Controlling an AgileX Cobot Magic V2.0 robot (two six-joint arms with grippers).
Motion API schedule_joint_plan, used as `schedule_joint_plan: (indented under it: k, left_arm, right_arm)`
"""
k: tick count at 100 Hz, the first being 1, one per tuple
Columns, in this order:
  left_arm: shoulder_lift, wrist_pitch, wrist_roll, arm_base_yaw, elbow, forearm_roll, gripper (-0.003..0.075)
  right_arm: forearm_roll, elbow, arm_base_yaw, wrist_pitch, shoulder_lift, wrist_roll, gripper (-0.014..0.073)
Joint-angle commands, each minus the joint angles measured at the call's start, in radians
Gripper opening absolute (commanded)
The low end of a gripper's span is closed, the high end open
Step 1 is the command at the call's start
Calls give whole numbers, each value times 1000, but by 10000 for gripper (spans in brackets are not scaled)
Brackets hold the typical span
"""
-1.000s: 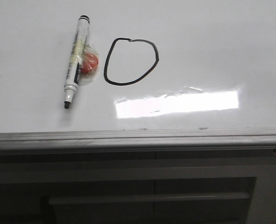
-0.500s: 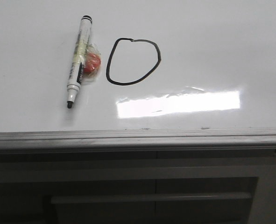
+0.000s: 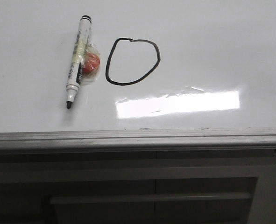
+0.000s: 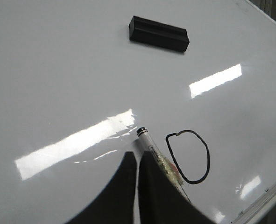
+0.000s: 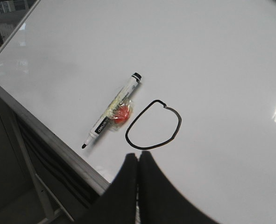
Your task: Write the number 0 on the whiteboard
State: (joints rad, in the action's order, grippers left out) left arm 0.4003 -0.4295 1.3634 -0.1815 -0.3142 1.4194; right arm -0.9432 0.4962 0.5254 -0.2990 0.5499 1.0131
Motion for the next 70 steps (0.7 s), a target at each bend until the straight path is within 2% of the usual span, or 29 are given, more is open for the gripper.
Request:
schedule_joint_plan:
  k: [1,8,19,26,30,39,65,70]
  left_arm:
    - [-10,-33,94,43,-17,4,-20]
    - [-35,-30,-74,62,13,-218,-20]
    - [-104,-41,-490,63,71,-659,-20]
    - [-163,-20,-661,63,102,-825,-20]
    - [-195,0,-701,63,118,-847,-20]
    - [-238,57,-698,63,141,-831,-20]
    - [-245,100,-695,63,163,-815,-20]
    - [-245,103,-703,63,177,-853,-20]
  right_arm:
    - [-11,24,-8,34,-1,9,-69]
    - [-11,24,-8,34,-1,9,-69]
    - [-11,24,-8,34,-1,9,-69]
    - [-11,24,-8,34,-1,9,-69]
    - [-11,24,-8,34,-1,9,-69]
    - [-11,24,-8,34,-1,9,-69]
    - [-11,24,-8,34,-1,9,-69]
    - [-11,24,-8,34,-1,9,-69]
